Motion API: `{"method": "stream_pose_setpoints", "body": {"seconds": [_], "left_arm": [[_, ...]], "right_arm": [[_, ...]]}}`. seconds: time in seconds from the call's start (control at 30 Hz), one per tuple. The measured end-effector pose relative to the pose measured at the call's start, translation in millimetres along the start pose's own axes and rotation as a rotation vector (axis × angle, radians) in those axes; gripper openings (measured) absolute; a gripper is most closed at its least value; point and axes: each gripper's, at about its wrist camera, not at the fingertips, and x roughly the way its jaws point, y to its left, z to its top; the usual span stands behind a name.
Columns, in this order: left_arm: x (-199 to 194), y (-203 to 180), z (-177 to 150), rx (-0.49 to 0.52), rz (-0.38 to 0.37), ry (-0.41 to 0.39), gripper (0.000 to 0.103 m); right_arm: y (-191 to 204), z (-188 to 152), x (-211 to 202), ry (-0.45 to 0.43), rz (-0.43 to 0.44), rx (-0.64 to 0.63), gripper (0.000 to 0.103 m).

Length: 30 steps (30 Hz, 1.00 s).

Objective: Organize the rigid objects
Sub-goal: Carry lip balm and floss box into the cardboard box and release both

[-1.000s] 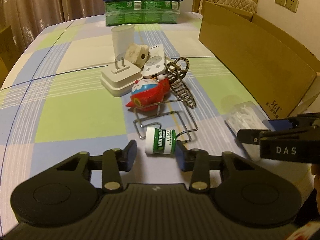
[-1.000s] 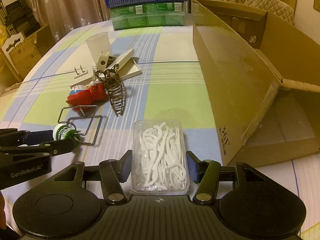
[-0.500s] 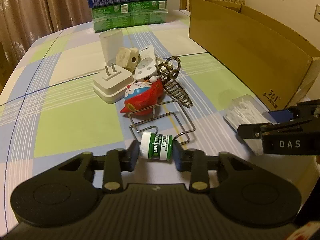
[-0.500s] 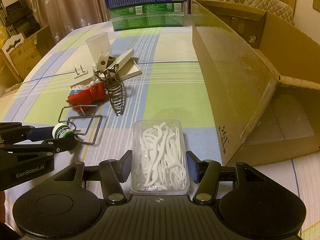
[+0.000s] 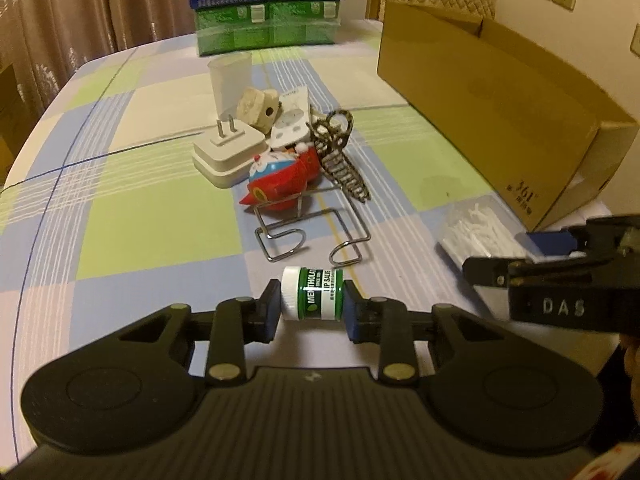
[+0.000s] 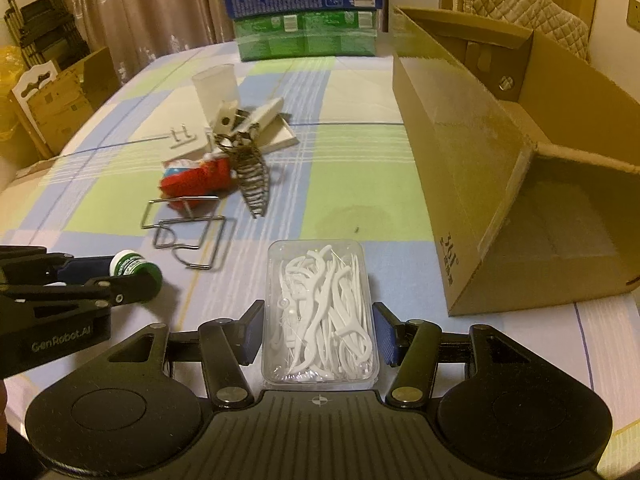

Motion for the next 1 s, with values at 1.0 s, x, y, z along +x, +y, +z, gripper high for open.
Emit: {"method": "stream_pose_setpoints", "body": {"seconds": [1.0], "left_arm": [[-37.0,-153.4,148.1,0.140,-0.280,-0.208,0.027]], "right_arm": [[-154.9,91.2,-115.9,-0.259,-0.207,0.162,0.052]]}}
